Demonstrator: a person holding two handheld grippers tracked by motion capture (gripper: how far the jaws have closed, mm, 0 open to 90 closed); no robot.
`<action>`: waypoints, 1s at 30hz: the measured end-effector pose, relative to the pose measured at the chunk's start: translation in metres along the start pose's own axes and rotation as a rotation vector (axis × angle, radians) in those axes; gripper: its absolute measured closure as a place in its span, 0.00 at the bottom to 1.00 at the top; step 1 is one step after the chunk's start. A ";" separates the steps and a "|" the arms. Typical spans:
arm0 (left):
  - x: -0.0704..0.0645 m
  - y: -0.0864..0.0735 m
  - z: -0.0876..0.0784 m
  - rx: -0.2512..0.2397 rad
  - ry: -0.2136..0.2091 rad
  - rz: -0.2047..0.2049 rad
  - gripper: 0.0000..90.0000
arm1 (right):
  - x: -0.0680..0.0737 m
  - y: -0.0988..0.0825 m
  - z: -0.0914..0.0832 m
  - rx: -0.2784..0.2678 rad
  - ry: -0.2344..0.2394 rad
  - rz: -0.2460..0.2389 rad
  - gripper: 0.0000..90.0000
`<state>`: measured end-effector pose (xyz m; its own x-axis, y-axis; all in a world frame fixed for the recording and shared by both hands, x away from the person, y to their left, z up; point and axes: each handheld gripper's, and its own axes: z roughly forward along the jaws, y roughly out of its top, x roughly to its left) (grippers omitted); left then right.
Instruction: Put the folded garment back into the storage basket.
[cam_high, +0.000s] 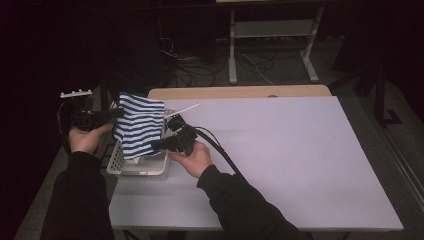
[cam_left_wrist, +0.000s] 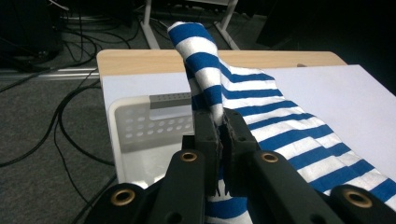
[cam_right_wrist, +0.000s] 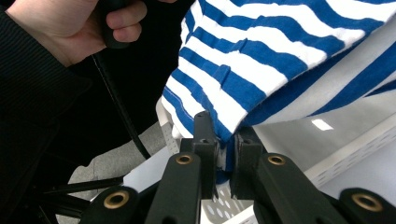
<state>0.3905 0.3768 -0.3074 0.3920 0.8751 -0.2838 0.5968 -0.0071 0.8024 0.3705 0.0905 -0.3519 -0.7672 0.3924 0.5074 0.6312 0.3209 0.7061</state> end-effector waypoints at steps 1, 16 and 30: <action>0.001 -0.002 0.002 0.006 0.002 0.000 0.94 | -0.001 -0.001 0.002 0.002 0.000 0.007 0.91; 0.005 -0.011 0.014 0.022 0.009 -0.003 0.94 | -0.011 -0.010 0.014 0.012 0.000 0.034 0.91; 0.014 -0.024 0.026 0.044 0.009 -0.018 0.94 | -0.013 -0.018 0.029 0.039 0.005 0.048 0.91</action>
<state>0.3997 0.3766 -0.3439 0.3745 0.8798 -0.2928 0.6340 -0.0126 0.7732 0.3727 0.1042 -0.3853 -0.7366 0.4039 0.5424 0.6709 0.3354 0.6614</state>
